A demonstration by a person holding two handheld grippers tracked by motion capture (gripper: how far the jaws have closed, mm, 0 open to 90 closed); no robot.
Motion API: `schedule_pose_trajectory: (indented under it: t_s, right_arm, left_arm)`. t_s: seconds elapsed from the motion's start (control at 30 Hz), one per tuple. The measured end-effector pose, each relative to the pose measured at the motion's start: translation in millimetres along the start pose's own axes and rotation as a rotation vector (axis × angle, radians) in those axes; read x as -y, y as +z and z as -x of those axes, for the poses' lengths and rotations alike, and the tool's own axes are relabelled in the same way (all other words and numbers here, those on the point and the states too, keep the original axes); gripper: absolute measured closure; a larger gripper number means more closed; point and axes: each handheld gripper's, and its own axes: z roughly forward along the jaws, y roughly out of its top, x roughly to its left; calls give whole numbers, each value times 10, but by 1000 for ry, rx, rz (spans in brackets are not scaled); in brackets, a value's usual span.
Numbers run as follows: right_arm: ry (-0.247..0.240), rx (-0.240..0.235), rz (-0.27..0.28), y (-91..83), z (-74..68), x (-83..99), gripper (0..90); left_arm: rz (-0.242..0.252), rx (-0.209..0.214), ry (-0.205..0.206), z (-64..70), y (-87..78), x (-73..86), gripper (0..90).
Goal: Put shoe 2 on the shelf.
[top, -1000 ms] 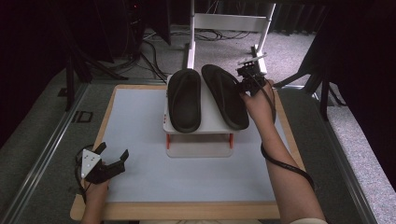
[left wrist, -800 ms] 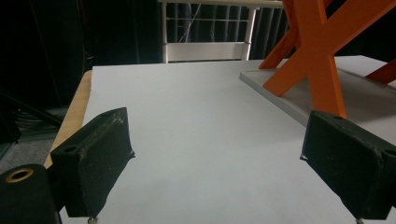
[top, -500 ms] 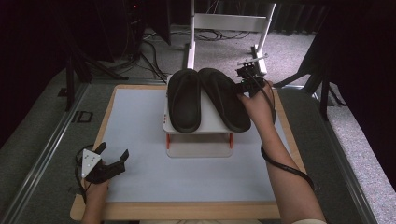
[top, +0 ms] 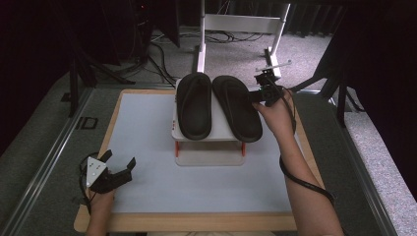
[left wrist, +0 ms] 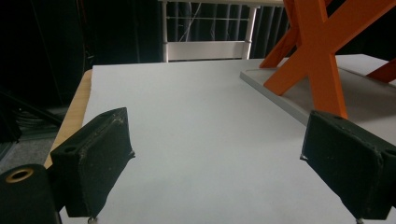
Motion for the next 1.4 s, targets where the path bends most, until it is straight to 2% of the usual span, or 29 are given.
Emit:
schedule_pose_trajectory:
  t_s: [0.1,0.2,0.37,0.53,0.73,1.03,1.13,1.33,1.4]
  right_arm:
    - [2,-11,3,-9,-18,17,604]
    - [-17,-27,-4,-9,-108,34,555]
    - [-37,-63,-20,9,-191,37,579]
    - [-31,-69,-3,32,-211,35,608]
    - [17,-9,39,101,-158,-15,711]
    - [79,25,79,196,-105,-51,723]
    - [76,31,86,218,-134,-59,724]
    - [56,-21,82,198,-196,-30,682]
    - [50,-62,86,174,-184,-7,587]
  left_arm:
    - [-1,0,1,1,0,0,80]
    - [0,-1,2,1,-1,0,80]
    - [1,0,2,1,-2,0,80]
    - [3,2,0,-1,-3,1,80]
    - [1,2,3,1,-3,1,80]
    - [1,4,3,0,-2,0,80]
    - [-2,4,5,0,-1,-1,80]
    - [2,5,5,0,-3,1,79]
    - [2,4,6,1,-4,1,80]
